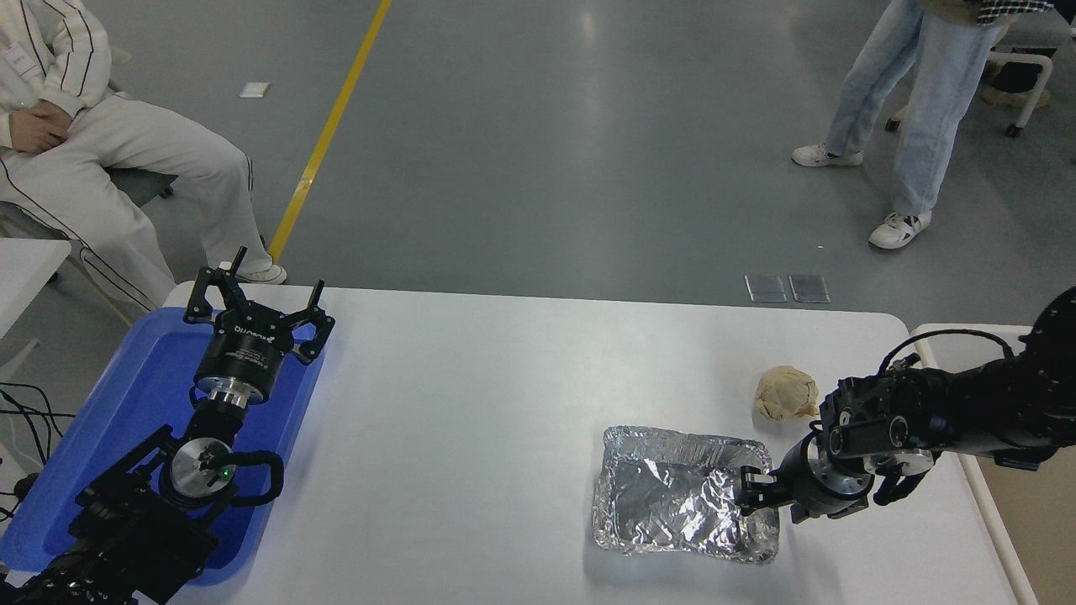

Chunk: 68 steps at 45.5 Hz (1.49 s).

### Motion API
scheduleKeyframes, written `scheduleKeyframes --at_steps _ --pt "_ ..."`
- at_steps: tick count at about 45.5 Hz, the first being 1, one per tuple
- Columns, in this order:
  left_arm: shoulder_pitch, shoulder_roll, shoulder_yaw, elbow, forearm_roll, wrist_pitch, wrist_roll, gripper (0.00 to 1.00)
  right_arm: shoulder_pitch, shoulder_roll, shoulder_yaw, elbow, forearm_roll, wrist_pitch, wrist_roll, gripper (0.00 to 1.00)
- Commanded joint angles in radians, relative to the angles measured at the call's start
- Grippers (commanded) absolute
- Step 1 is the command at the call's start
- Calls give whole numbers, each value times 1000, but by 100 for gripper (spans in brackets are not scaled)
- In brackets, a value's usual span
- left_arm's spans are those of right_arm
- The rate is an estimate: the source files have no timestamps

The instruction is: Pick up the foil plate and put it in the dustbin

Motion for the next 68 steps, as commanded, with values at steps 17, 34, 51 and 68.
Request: scheduleKeyframes --at_steps 17,34,51,68 --pt "0 0 0 0 1 0 0 100 35 -25 5 0 75 245 0 0" --pt "0 0 0 0 1 0 0 100 137 -68 -26 8 78 345 0 0" --pt "0 0 0 0 1 0 0 100 391 -82 -153 13 75 497 0 0" --pt "0 0 0 0 1 0 0 100 618 -80 -216 13 72 497 0 0"
